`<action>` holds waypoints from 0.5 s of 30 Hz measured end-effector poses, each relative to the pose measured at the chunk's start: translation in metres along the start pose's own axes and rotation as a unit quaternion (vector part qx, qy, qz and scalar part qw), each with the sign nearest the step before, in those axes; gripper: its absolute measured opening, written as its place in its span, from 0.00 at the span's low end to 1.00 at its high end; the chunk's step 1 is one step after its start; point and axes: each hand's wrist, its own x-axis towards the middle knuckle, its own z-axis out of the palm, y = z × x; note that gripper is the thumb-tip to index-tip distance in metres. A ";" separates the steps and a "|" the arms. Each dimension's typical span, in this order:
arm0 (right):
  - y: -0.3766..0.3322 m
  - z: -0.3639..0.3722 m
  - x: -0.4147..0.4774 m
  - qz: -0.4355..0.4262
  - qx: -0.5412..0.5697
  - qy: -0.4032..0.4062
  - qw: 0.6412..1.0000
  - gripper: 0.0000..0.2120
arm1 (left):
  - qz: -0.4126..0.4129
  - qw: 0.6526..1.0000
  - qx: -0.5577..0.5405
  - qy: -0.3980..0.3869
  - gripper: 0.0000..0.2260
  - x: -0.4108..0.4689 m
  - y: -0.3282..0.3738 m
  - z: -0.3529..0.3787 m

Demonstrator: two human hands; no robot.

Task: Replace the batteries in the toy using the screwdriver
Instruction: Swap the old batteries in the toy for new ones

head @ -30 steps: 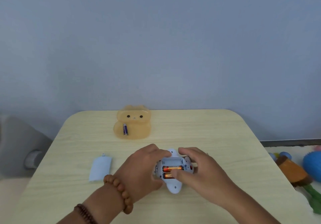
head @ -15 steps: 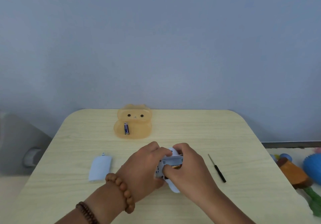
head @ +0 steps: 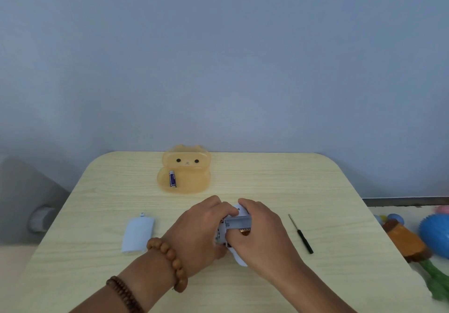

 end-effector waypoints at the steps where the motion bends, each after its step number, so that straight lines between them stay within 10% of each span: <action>1: 0.001 -0.001 -0.001 -0.001 0.006 -0.002 1.000 0.12 | 0.002 1.000 0.000 -0.001 0.25 0.000 -0.001 0.001; 15: -0.003 0.000 0.009 0.009 -0.023 -0.053 0.998 0.13 | -0.009 1.000 0.023 -0.014 0.22 0.000 0.000 0.001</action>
